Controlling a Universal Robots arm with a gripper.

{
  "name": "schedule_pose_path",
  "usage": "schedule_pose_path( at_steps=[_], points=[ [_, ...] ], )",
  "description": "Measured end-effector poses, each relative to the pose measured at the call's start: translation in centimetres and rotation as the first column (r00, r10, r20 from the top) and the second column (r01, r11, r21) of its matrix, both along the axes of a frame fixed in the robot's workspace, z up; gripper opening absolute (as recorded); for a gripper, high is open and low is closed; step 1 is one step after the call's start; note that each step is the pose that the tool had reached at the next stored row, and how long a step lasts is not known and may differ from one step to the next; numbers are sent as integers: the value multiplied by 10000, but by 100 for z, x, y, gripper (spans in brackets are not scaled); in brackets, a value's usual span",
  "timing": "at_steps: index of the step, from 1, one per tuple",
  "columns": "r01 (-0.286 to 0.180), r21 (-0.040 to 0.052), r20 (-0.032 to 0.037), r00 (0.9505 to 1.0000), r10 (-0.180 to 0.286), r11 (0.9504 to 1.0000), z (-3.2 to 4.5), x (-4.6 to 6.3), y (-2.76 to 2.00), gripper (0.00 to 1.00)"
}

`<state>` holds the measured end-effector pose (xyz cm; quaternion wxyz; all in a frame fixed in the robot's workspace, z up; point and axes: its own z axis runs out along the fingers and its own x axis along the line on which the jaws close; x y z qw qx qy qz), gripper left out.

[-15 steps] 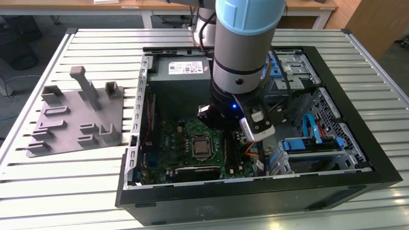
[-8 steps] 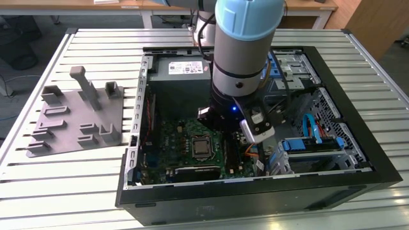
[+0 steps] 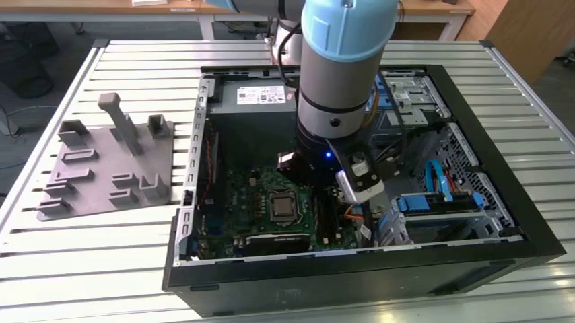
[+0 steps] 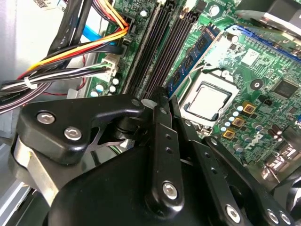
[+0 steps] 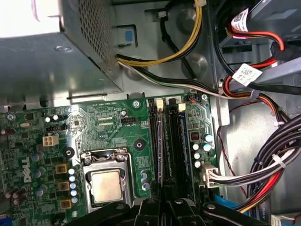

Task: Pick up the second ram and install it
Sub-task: 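Press down the second ram until it locks into place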

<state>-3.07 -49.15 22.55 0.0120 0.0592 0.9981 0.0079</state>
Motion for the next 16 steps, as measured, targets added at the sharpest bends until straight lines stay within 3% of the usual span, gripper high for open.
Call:
schedule_pose_path(
  at_steps=[16],
  points=[
    [1, -8, 0, 10000, -1, 10000, -22, 20, 30, 14]
  ],
)
